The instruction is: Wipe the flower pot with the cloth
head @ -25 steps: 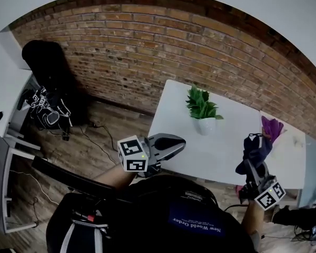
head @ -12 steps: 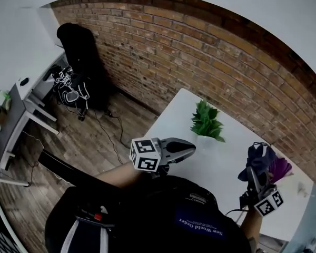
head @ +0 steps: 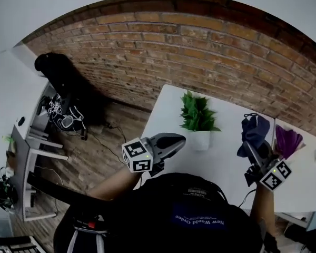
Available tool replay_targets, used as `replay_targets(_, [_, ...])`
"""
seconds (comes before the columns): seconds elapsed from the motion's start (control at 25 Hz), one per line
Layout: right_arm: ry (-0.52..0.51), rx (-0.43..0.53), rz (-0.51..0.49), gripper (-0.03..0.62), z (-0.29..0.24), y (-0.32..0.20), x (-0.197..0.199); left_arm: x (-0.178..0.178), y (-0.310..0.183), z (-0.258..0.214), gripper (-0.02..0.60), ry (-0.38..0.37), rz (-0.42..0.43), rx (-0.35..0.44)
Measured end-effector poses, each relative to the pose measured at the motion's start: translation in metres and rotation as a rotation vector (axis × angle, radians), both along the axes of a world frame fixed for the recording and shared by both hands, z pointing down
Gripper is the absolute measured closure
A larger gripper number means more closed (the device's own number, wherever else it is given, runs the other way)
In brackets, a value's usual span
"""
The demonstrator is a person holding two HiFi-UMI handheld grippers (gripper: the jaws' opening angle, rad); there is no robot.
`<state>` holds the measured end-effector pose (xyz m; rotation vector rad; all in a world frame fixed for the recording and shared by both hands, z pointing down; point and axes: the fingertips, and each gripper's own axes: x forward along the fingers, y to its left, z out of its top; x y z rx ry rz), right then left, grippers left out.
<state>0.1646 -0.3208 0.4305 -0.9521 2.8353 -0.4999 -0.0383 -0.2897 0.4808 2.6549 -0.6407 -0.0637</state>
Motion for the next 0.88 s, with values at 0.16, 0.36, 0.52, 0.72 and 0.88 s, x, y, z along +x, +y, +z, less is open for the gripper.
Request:
replay_targets(0.16, [0.012, -0.045, 0.089, 0.480, 0.005, -0.017, -0.019, -0.011, -0.036, 0.042, 0.561, -0.105, 0.096, 0.021])
replay_targets(0.36, [0.073, -0.082, 0.126, 0.480, 0.012, -0.021, -0.025, 0.012, -0.056, 0.108, 0.463, -0.304, 0.225, 0.101])
replay_targets(0.52, [0.094, -0.087, 0.134, 0.480, 0.013, -0.024, -0.018, 0.033, -0.055, 0.151, 0.359, -0.503, 0.321, 0.131])
replay_targets(0.72, [0.083, -0.094, 0.100, 0.480, 0.019, -0.033, -0.004, 0.057, -0.048, 0.199, 0.202, -0.828, 0.458, 0.067])
replay_targets(0.88, [0.055, -0.106, 0.087, 0.480, 0.029, -0.036, 0.011, 0.076, -0.044, 0.226, 0.147, -1.046, 0.567, -0.011])
